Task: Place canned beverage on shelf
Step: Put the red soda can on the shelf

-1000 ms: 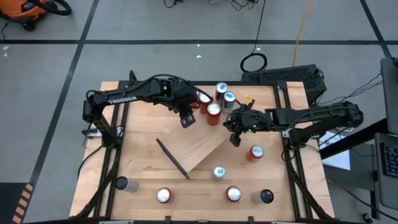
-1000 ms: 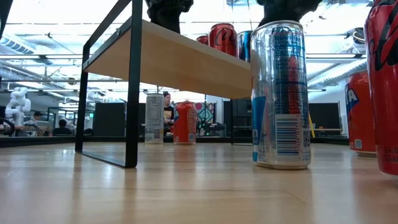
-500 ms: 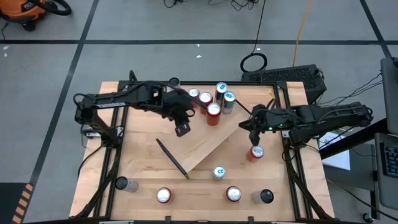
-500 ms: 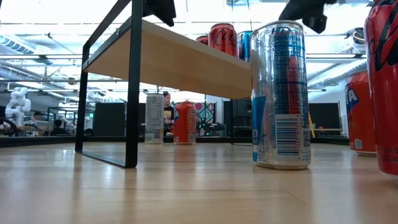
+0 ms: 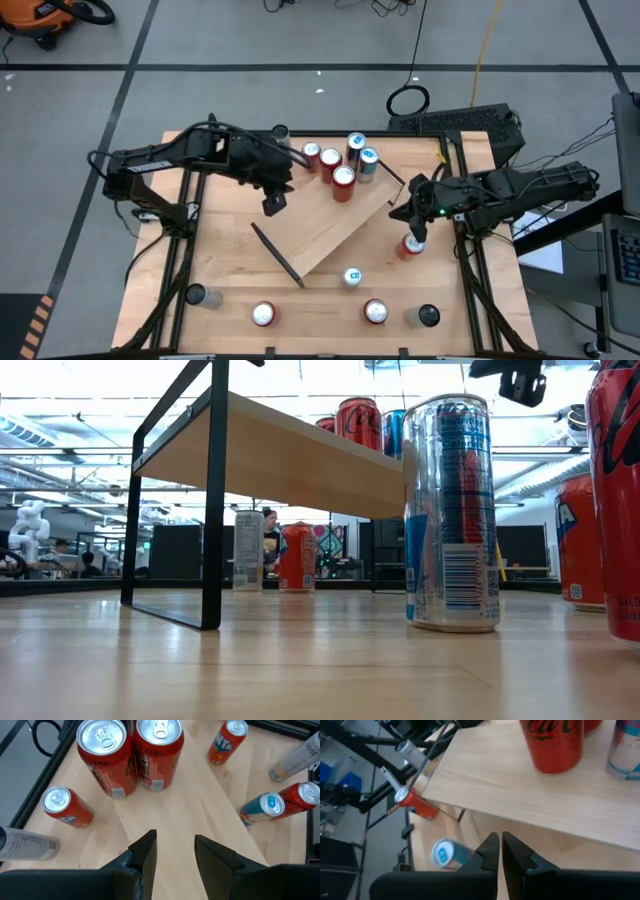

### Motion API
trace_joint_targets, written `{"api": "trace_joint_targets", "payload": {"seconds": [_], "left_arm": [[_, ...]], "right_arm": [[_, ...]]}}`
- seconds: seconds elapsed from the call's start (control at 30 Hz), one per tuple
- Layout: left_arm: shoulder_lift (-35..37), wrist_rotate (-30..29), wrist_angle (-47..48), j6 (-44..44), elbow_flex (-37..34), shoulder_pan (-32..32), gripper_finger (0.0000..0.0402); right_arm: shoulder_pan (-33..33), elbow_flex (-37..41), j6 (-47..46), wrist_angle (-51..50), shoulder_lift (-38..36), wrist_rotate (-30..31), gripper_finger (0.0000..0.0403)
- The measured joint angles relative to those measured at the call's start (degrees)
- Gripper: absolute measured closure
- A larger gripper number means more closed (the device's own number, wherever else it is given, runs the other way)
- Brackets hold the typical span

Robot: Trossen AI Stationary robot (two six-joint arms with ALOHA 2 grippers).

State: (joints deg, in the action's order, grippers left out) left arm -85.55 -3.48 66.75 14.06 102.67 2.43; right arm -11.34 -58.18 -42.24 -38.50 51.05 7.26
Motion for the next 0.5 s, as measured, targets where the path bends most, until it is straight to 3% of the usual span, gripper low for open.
{"api": "trace_joint_targets", "payload": {"seconds": [0.5], "left_arm": [[0.53, -0.02, 0.23, 2.04, 0.0, -1.08, 0.0265]], "right_arm": [[-0.96, -21.14, 4.12, -23.4, 7.78, 0.1, 0.0403]]}}
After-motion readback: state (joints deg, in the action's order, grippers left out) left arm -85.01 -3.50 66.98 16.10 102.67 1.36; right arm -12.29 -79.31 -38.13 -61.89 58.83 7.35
